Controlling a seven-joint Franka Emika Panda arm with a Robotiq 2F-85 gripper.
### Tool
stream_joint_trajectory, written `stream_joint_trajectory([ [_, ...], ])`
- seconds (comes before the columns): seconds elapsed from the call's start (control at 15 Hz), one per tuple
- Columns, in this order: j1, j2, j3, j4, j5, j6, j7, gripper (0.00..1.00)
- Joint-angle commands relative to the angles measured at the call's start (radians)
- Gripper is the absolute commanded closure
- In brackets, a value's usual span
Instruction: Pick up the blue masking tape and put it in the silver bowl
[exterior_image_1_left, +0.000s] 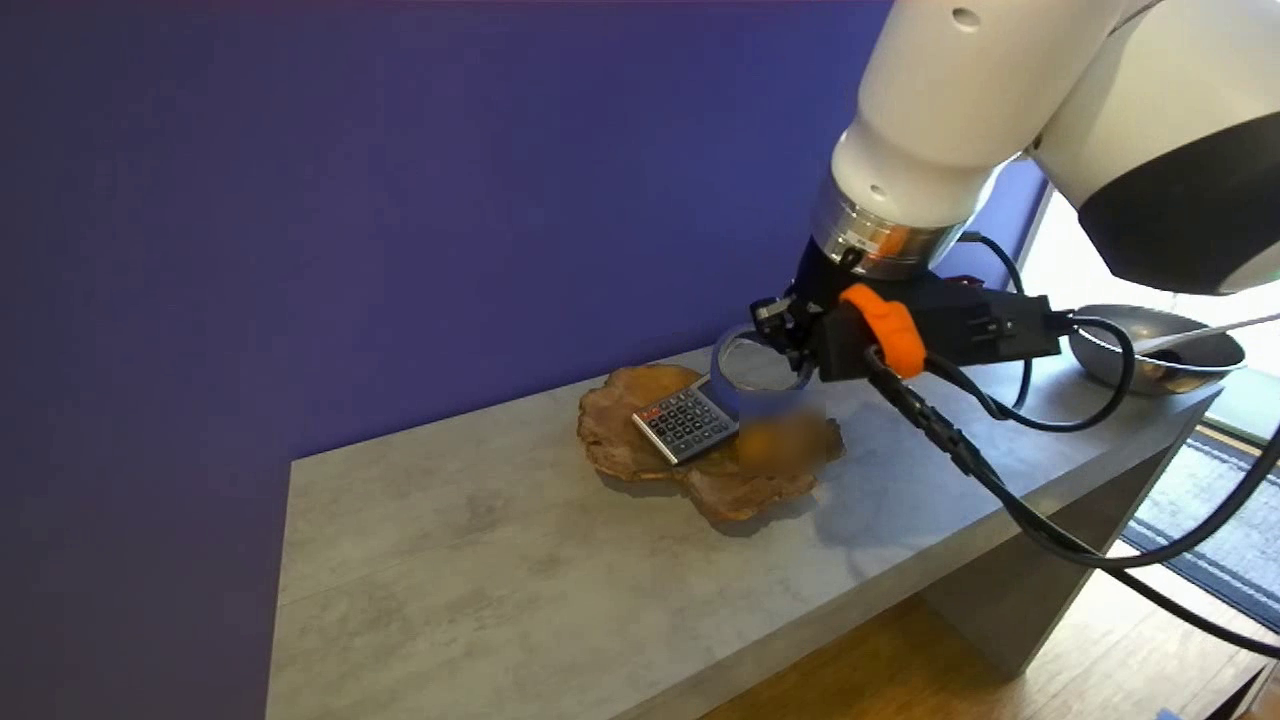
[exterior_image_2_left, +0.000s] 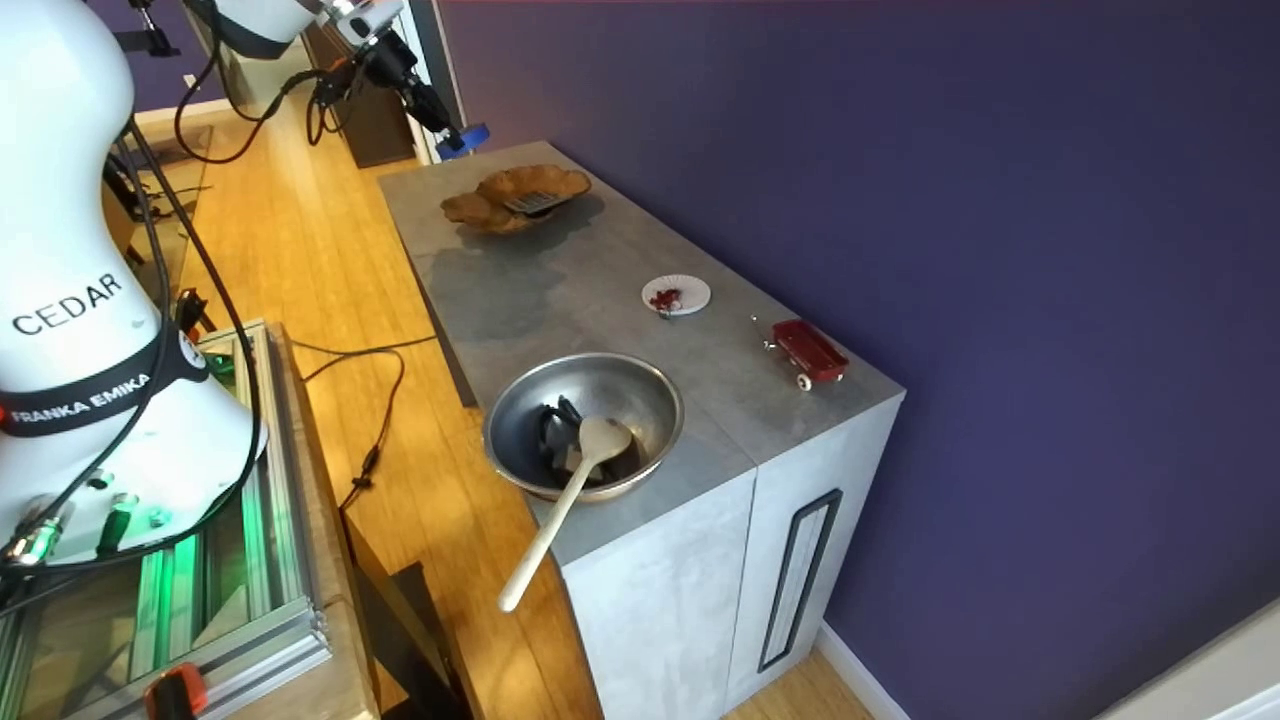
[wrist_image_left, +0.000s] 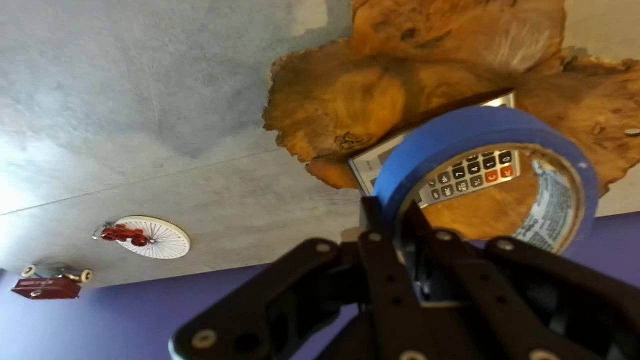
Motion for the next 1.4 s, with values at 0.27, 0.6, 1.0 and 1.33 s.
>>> stream_joint_trajectory([
  [0.27, -0.082, -0.036, 0.078, -0.002, -0.067, -0.017, 0.046, 0.97],
  [0.6, -0.252, -0.163, 0.077, -0.143, -0.118, 0.008, 0.171, 0.97],
  [1.0, -0.571, -0.412, 0.171, -0.405, -0.222, -0.003, 0.315, 0.97],
  [1.33, -0.97, -0.605, 0.367, -0.65, -0.256, 0.002, 0.43, 0.97],
])
